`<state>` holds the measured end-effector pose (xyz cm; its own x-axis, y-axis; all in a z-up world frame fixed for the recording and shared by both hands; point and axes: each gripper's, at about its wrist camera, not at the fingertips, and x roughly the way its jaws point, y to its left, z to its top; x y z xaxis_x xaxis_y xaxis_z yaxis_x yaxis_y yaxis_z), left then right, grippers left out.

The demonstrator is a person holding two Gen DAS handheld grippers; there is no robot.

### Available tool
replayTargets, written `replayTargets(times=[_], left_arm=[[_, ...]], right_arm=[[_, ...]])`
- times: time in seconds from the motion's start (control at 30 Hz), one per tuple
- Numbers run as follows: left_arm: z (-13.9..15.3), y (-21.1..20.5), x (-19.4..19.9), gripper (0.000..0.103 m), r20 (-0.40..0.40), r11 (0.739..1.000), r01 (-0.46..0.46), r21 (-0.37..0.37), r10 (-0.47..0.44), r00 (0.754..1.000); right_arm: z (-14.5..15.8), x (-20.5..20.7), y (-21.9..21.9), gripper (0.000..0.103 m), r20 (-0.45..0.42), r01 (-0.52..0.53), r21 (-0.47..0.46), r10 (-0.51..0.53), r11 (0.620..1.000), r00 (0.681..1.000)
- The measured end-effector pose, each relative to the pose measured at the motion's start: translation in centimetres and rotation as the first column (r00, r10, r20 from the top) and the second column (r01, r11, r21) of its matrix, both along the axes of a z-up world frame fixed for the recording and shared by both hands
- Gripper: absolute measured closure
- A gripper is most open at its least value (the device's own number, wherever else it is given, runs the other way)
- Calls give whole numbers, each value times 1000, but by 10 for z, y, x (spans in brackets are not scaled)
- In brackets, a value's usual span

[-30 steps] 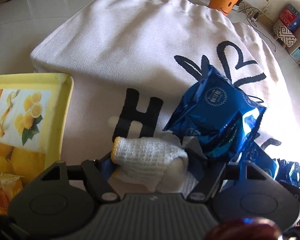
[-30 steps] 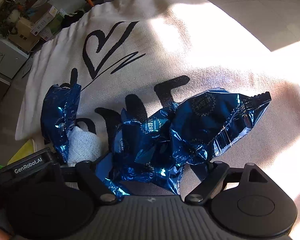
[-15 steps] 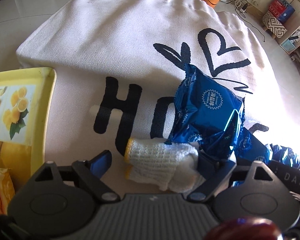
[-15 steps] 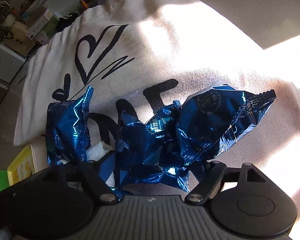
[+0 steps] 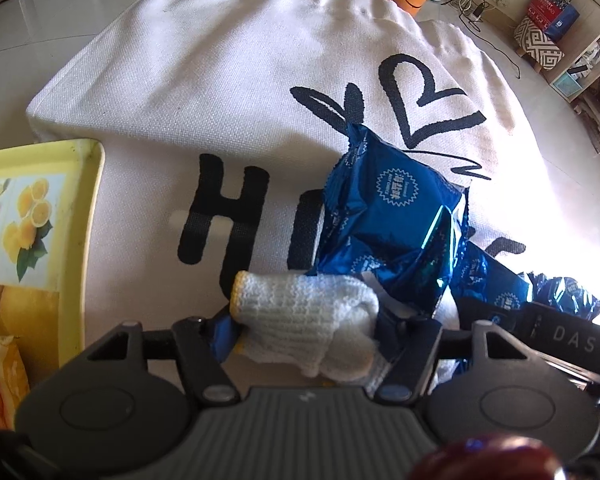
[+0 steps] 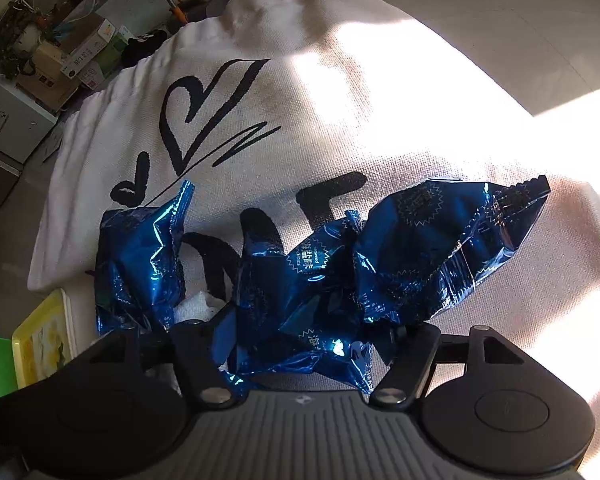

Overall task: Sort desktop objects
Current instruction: 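Lift and carry the glove with the left gripper while the right carries the blue packet to the tray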

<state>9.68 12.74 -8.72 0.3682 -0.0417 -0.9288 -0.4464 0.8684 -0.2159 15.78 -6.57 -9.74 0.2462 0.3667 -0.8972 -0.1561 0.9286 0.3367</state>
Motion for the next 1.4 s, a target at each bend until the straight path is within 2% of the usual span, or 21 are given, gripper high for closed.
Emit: replayTargets(times=[0.13,0.33,0.8,1.0,1.23,1.4], left_arm=[[11,5,-4,39,15,1000,-18,-23,19,1000],[32,3,-16,39,48,1000,-12,-12,12,999],[108,-5,-48,39,171,999,-30,26,25,985],[132,-9,-63,39,218,999,-38,29,30,976],[149,-17,-87,39,257,998,-34,44,22,966],[150,-21,-107,39,254,997,-25,70,6,967]], right_arm=[[14,-6,-2,35,13,-9,26,9,1000,1000],[39,-15,-9,35,55,-11,51,8,999,998],[96,-40,-10,35,155,-22,101,6,995,988],[123,-58,-13,35,219,-20,123,-8,992,976],[140,-83,-25,35,240,23,165,-63,986,969],[144,-105,-33,35,253,43,160,-83,986,964]])
